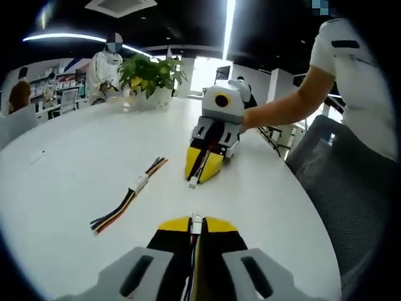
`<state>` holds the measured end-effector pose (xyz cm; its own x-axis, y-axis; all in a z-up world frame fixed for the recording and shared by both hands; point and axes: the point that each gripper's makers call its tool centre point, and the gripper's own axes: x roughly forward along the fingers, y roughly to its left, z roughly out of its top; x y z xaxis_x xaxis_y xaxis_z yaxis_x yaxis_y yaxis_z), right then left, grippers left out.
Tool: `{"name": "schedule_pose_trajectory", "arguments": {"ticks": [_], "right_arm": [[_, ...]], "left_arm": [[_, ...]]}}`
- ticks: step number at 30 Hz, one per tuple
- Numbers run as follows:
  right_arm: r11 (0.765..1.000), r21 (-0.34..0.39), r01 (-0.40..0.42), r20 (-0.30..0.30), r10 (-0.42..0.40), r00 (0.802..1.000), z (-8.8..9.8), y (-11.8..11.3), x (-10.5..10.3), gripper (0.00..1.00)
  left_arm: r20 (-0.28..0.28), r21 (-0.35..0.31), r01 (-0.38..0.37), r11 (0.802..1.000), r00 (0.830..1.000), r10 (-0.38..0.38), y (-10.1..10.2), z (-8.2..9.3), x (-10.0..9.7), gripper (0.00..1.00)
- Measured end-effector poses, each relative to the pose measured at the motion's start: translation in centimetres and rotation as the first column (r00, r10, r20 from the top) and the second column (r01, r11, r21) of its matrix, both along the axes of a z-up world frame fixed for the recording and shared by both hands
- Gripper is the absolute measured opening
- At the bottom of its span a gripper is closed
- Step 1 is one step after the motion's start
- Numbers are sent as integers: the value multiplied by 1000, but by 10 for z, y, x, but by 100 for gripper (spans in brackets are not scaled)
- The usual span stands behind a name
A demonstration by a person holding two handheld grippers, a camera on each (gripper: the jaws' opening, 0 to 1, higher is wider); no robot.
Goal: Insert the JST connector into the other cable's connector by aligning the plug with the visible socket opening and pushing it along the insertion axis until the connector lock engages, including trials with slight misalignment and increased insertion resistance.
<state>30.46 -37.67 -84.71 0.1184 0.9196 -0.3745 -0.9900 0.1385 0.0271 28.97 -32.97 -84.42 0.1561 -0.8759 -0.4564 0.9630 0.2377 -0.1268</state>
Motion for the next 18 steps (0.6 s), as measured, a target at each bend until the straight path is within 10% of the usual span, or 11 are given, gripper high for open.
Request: {"name": "schedule_pose_trajectory", "arguments": {"ticks": [18], "right_arm": [[999,-16,-38,72,39,997,24,17,-10,4]], "left_arm": [[93,72,92,993,991,-98,-9,26,-1,0]]}}
